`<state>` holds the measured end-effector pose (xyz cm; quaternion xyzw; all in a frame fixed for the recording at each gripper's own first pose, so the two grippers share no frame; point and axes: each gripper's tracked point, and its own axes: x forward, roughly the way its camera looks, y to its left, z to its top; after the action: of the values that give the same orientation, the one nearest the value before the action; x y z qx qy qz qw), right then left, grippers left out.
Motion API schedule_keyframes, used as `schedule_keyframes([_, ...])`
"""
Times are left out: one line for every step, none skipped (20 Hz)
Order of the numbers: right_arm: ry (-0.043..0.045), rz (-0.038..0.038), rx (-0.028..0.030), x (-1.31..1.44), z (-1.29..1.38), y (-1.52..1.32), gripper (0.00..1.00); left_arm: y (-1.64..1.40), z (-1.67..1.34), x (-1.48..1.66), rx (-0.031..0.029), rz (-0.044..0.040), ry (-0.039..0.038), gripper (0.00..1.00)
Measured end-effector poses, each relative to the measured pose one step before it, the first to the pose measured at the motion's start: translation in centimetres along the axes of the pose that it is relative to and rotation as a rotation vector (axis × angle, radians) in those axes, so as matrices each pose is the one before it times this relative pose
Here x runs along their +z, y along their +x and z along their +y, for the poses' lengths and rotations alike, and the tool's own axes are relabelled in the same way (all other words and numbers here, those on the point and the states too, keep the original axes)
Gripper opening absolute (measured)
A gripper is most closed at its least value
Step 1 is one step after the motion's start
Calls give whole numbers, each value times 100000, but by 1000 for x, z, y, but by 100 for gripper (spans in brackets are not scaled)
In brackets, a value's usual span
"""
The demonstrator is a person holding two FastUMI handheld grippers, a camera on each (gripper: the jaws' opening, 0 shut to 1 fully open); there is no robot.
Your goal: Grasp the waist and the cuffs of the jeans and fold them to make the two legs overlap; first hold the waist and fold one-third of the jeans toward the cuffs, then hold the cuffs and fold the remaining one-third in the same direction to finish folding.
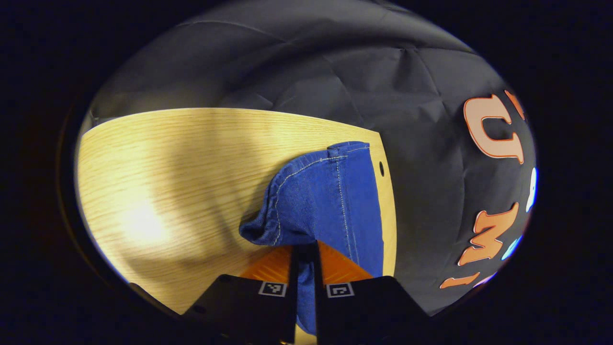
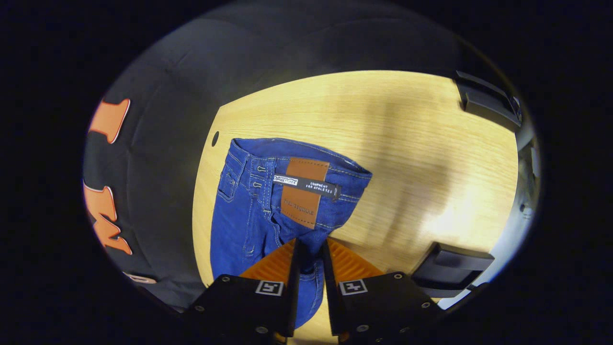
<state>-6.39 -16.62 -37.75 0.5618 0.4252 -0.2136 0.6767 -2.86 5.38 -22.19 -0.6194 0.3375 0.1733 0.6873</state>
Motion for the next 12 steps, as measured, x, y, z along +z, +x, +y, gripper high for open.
schedule_keyframes([1871, -1262, 181, 908, -23, 432, 19, -2889, 326, 42, 1135, 464, 115, 5])
schedule_keyframes([-2436, -151, 1561, -160, 440, 163, 17, -941, 498, 187, 861, 45, -146, 5])
schedule_keyframes([-1245, -462, -1266, -500, -419, 313, 17, -824, -32, -331, 120, -121, 1511, 5])
schedule_keyframes([3190, 1163, -1820, -2919, 208, -478, 16, -784, 248, 138, 1222, -905, 1975, 6])
schedule_keyframes([3055, -508, 2352, 3260, 440, 480, 12, -648, 162, 151, 736, -682, 1446, 5])
schedule_keyframes([1099, 169, 1339, 193, 460, -912, 7, -790, -46, 89, 145, 141, 484, 5])
schedule_keyframes([304, -807, -1050, -218, -444, 29, 6, -568, -361, 150, -817, -334, -54, 5])
schedule_keyframes([-516, 156, 346, -71, 253, -291, 6, -370, -211, 49, -258, 451, -98, 5])
schedule_keyframes([-276, -1382, -1150, 139, -46, 97, 7, -161, -261, 61, -909, 837, 652, 5])
schedule_keyframes([859, -852, -144, -92, 298, -76, 7, -56, -13, 89, -75, 415, 1223, 5])
schedule_keyframes([486, -35, 1983, -98, 647, -254, 7, 36, -94, -108, -785, 964, 1036, 5])
schedule_keyframes([-1025, -1599, -403, 146, 131, -204, 7, -5, 17, 24, 970, 750, 1242, 5])
